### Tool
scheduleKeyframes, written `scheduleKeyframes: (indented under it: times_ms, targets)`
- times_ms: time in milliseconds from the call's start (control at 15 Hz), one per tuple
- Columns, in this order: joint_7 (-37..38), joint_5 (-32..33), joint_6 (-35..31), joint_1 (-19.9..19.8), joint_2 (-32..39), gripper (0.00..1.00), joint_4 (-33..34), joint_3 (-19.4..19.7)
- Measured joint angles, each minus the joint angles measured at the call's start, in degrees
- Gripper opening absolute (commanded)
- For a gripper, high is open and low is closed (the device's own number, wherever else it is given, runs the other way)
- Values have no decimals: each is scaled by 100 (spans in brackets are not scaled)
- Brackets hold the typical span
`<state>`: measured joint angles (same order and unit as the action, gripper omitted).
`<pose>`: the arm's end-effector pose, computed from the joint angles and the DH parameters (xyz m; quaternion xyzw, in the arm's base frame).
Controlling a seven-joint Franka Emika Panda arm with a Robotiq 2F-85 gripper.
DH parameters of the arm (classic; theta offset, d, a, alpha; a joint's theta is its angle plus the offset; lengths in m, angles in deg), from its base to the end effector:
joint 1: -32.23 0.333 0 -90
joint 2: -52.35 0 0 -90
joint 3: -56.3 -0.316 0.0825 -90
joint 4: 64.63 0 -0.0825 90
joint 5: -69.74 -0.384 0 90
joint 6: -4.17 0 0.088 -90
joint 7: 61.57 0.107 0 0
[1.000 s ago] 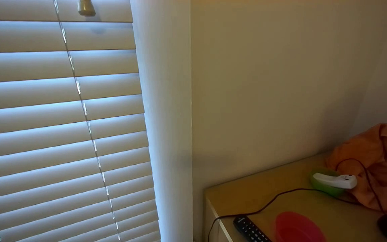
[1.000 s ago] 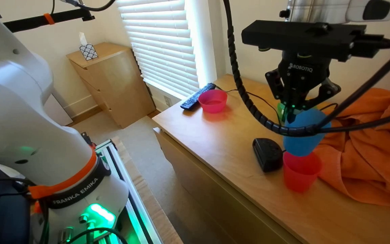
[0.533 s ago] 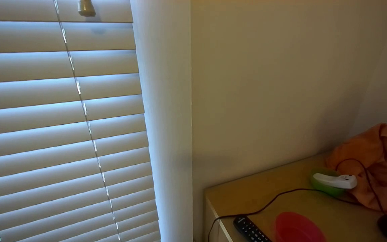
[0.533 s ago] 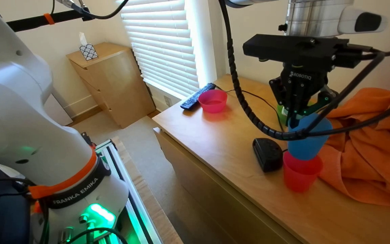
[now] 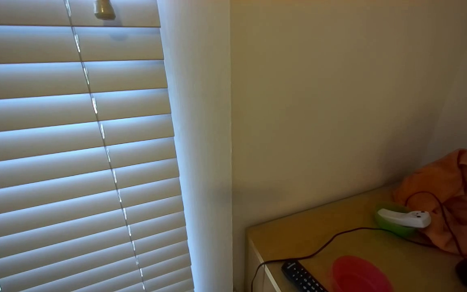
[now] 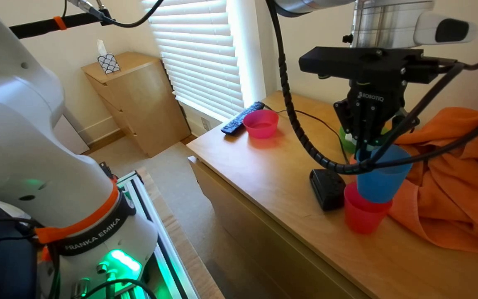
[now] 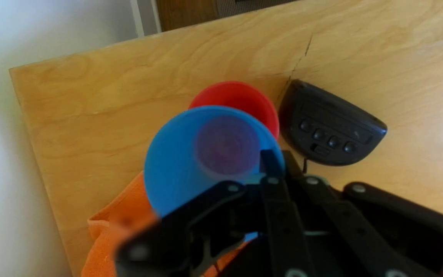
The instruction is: Put the blue cup in the pink cup
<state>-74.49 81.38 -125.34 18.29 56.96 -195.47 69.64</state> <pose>0.4532 -0.2398 0.3116 0.9936 -0.0563 -0.0769 0.0614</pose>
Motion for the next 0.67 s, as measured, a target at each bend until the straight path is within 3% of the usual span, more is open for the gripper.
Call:
scheduleKeyframes:
  times_ms: [667]
  targets:
    - [125, 243, 69, -4, 3, 1, -1, 25]
